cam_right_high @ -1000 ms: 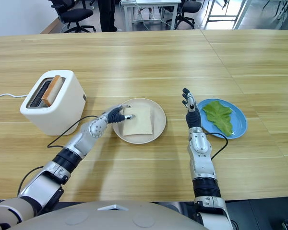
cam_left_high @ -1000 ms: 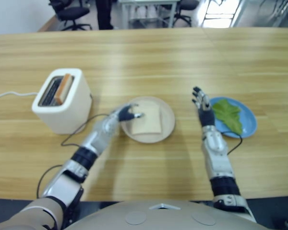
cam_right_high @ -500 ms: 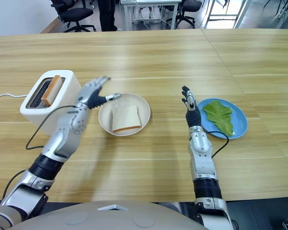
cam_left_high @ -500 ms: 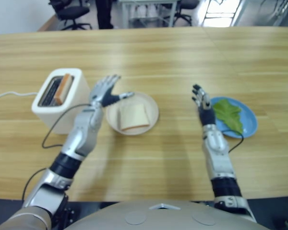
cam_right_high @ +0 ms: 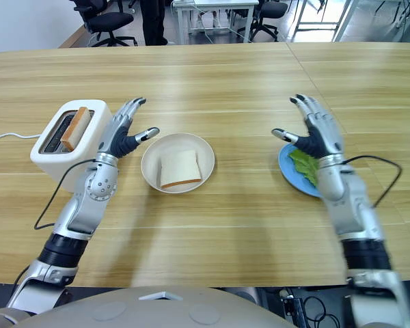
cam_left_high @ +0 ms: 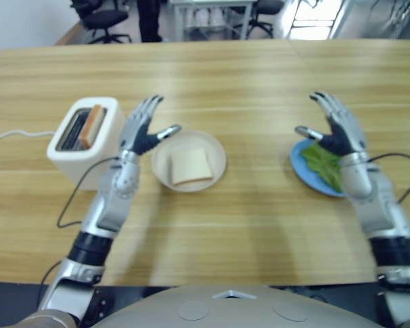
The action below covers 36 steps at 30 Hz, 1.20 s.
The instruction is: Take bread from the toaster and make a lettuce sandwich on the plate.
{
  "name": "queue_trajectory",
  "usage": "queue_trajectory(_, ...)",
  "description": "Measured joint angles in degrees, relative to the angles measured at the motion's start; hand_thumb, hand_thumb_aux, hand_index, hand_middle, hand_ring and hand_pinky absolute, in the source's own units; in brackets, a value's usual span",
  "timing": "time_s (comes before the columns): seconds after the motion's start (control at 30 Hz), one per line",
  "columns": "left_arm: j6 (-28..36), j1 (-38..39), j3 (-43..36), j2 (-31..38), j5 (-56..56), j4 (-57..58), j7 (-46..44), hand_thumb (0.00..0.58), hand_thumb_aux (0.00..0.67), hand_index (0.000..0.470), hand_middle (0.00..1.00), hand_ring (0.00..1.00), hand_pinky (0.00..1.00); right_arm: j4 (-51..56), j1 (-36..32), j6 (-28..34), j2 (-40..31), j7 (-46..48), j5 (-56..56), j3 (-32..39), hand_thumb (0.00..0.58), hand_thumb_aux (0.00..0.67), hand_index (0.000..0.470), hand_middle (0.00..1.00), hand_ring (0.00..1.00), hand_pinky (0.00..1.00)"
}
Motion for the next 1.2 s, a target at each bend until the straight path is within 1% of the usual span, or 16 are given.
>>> queue_trajectory(0.1, -1.8, -0.7, 0.0, -0.2, -0.3, 7.0, 3.2, 0.000, 0.000, 0.000, 0.00, 0.00, 0.00, 10.5, -3.1, 2.1, -4.9, -1.3, -8.2, 7.1, 0.000, 0.000, 0.000, 0.00, 0.00, 0.00)
queue_trajectory(0.17, -2.1, -0.7, 0.0, -0.3, -0.3, 9.7, 4.8, 0.000, 0.000, 0.000, 0.00, 0.00, 0.00, 14.7, -3.9, 3.5, -6.4, -1.3, -11.3, 10.2, 0.000, 0.000, 0.000, 0.00, 0.00, 0.00)
queue_trajectory(0.3, -3.0, -1.7, -0.3, -0.6, 0.4, 12.9, 7.7, 0.000, 0.000, 0.000, 0.00, 0.00, 0.00, 28.5, -10.1, 4.2, -6.0, -3.7, -15.9, 18.0, 0.000, 0.000, 0.000, 0.00, 0.00, 0.00)
queue_trajectory(0.43, -3.6, -2.9, -0.8, -0.7, 0.5, 16.1, 8.9, 0.000, 0.000, 0.000, 0.00, 0.00, 0.00, 37.9, -13.6, 4.2, -2.8, -5.8, -17.4, 24.0, 0.000, 0.000, 0.000, 0.00, 0.00, 0.00)
queue_trajectory(0.57, -4.6, -4.9, -2.0, -1.3, 0.5, 21.1, 9.6, 0.000, 0.000, 0.000, 0.00, 0.00, 0.00, 45.6, -16.7, 4.2, -0.2, -8.0, -17.2, 27.2, 0.000, 0.000, 0.000, 0.00, 0.00, 0.00)
queue_trajectory(0.83, -11.1, -6.0, -6.5, -3.1, 0.0, 28.5, 8.6, 0.000, 0.000, 0.000, 0.00, 0.00, 0.00, 52.2, -19.7, 3.8, 0.3, -10.1, -15.3, 30.4, 0.000, 0.000, 0.000, 0.00, 0.00, 0.00)
queue_trajectory(0.87, -11.8, -6.0, -6.8, -3.4, -0.3, 29.0, 8.2, 0.000, 0.000, 0.000, 0.00, 0.00, 0.00, 52.6, -19.8, 3.8, 0.3, -10.1, -14.8, 30.6, 0.009, 0.005, 0.004, 0.00, 0.00, 0.00)
queue_trajectory(0.9, -12.5, -6.1, -7.3, -3.6, -0.4, 29.5, 8.0, 0.000, 0.000, 0.000, 0.00, 0.00, 0.00, 53.0, -19.9, 3.6, 0.3, -10.1, -14.5, 30.7, 0.152, 0.095, 0.065, 0.00, 0.00, 0.00)
queue_trajectory(0.93, -13.1, -6.2, -7.7, -3.7, -0.4, 29.9, 7.8, 0.000, 0.000, 0.000, 0.00, 0.00, 0.00, 53.3, -20.0, 3.4, 0.3, -10.1, -14.1, 30.8, 0.152, 0.095, 0.065, 0.00, 0.00, 0.00)
queue_trajectory(0.97, -13.8, -6.3, -8.0, -3.9, -0.6, 30.5, 7.5, 0.000, 0.000, 0.000, 0.00, 0.00, 0.00, 53.5, -20.0, 3.1, 0.3, -10.1, -13.5, 30.9, 0.460, 0.365, 0.251, 0.00, 0.00, 0.00)
queue_trajectory(1.0, -14.3, -6.3, -8.3, -4.1, -0.8, 30.9, 7.3, 0.000, 0.000, 0.000, 0.00, 0.00, 0.00, 53.5, -20.0, 2.8, 0.3, -10.2, -12.8, 30.8, 0.545, 0.504, 0.346, 0.00, 0.00, 0.00)
queue_trajectory(1.03, -15.0, -6.3, -8.7, -4.2, -0.9, 31.1, 7.0, 0.000, 0.000, 0.000, 0.00, 0.00, 0.00, 53.5, -20.0, 2.5, 0.3, -10.2, -12.1, 30.8, 0.577, 0.620, 0.426, 0.00, 0.00, 0.00)
queue_trajectory(1.07, -15.6, -6.3, -9.0, -4.4, -1.0, 31.2, 6.7, 0.000, 0.000, 0.000, 0.00, 0.00, 0.00, 53.5, -20.1, 2.2, 0.3, -10.3, -11.4, 30.7, 0.577, 0.620, 0.426, 0.00, 0.00, 0.00)
queue_trajectory(1.1, -16.2, -6.3, -9.2, -4.5, -1.3, 31.2, 6.5, 0.000, 0.000, 0.000, 0.00, 0.00, 0.00, 53.4, -20.1, 1.9, 0.3, -10.3, -10.9, 30.8, 0.580, 0.670, 0.460, 0.00, 0.00, 0.00)
queue_trajectory(1.2, -17.5, -6.2, -9.7, -4.6, -1.7, 31.2, 6.2, 0.000, 0.000, 0.000, 0.00, 0.00, 0.00, 53.1, -20.1, 1.3, 0.3, -10.3, -9.6, 30.8, 0.580, 0.670, 0.460, 0.00, 0.00, 0.00)
